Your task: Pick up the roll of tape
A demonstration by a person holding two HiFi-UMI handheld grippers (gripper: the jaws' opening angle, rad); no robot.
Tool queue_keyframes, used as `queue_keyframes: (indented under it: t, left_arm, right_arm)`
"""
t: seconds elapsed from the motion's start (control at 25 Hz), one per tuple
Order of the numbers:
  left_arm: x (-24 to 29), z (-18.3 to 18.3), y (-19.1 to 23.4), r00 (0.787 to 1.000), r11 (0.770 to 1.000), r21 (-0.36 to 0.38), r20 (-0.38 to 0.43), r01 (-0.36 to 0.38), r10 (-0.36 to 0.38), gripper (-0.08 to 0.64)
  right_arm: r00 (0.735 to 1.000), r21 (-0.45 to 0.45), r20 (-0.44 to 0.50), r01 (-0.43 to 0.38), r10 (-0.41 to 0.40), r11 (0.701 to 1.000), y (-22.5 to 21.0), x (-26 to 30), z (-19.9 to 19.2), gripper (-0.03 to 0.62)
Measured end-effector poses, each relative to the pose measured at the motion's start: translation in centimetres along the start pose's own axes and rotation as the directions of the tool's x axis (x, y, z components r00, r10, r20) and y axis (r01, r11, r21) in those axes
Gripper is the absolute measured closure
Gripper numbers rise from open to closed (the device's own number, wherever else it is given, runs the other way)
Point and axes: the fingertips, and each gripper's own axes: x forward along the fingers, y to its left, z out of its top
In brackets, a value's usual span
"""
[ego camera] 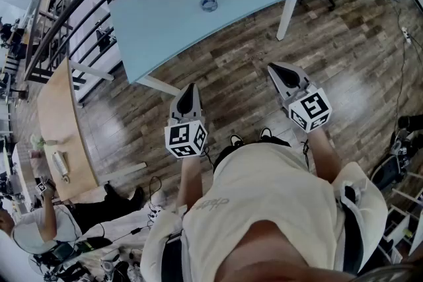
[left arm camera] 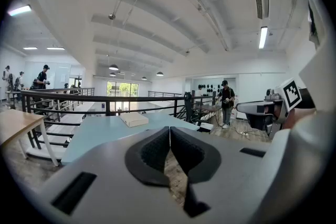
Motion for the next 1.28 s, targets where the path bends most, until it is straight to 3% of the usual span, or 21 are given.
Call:
queue_keyframes:
  t: [0.56, 0.88, 1.28]
  left_arm:
    - [-1.0, 0.7, 0.7, 1.0, 1.0, 0.007, 0.002, -0.001, 0.001, 0.538]
    - [-1.3, -0.7, 0.9, 1.0, 1.0, -0.007, -0.019, 0.019, -0.019, 0.538]
    - [-1.2, -0.7, 2.0, 0.995, 0.995, 0.006, -0.011, 0.095, -0.095, 0.538]
  right_arm:
    - [0.999, -0.037, 0.027, 0.023, -0.022, 0.999, 0.6, 0.4, 1.1, 0.586]
    - [1.0, -0.058, 0.013, 0.026, -0.025, 0.998, 1.4, 0.5, 1.1, 0.469]
    - [0.997, -0.064, -0.001, 0.075, -0.075, 0.995, 3.1, 0.6, 1.0, 0.466]
